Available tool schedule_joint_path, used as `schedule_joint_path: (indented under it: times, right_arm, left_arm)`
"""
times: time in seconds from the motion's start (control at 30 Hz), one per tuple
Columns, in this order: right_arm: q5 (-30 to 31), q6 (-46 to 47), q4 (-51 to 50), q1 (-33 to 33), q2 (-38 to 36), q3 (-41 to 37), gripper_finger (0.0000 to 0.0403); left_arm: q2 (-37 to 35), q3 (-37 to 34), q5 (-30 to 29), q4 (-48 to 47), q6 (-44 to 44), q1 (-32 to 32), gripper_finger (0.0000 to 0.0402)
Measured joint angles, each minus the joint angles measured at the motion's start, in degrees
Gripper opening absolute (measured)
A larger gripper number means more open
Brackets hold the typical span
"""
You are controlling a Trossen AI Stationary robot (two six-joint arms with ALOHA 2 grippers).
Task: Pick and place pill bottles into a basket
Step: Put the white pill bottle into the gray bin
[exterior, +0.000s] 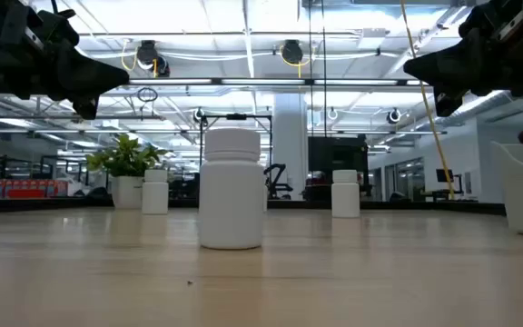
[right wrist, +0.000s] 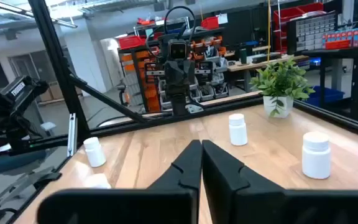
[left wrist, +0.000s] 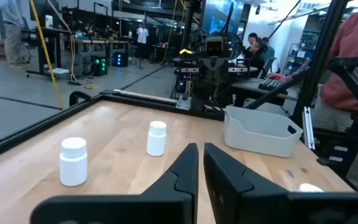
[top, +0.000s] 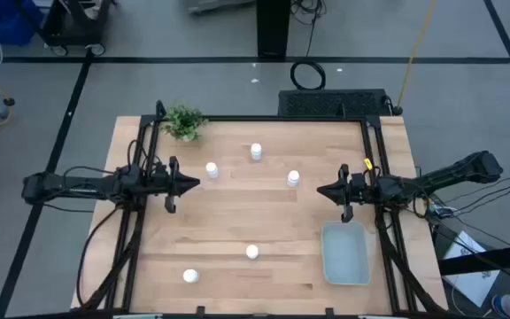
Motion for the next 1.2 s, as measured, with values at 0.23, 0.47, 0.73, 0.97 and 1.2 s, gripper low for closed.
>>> schedule_joint_path:
  times: [0.23, 0.47, 0.73, 0.97, 1.2]
  right_arm:
    - [0.0, 0.9, 0.5, 0.0, 0.0, 0.0, 0.0008]
    - [0.0, -2.0, 3.3, 0.0, 0.0, 1.1, 0.0012]
    - [0.4, -2.8, -7.1, 0.0, 0.6, 9.4, 0.0103]
    - [1.7, -4.3, -22.1, -0.8, 6.1, 21.5, 0.0226]
    - [1.6, -4.2, -39.1, -4.7, 16.0, 35.5, 0.0307]
  left_arm:
    - [0.0, 0.0, 0.0, -0.1, -0.5, 0.0, 0.0030]
    - [0.0, 0.0, -0.1, -0.2, -0.6, 0.0, 0.0030]
    - [0.0, 0.0, -0.1, -0.2, -0.6, 0.0, 0.0030]
    - [0.0, 0.0, -0.1, -0.3, -0.6, 0.0, 0.0030]
    - [0.0, 0.0, -0.1, -0.4, -0.3, 0.0, 0.0031]
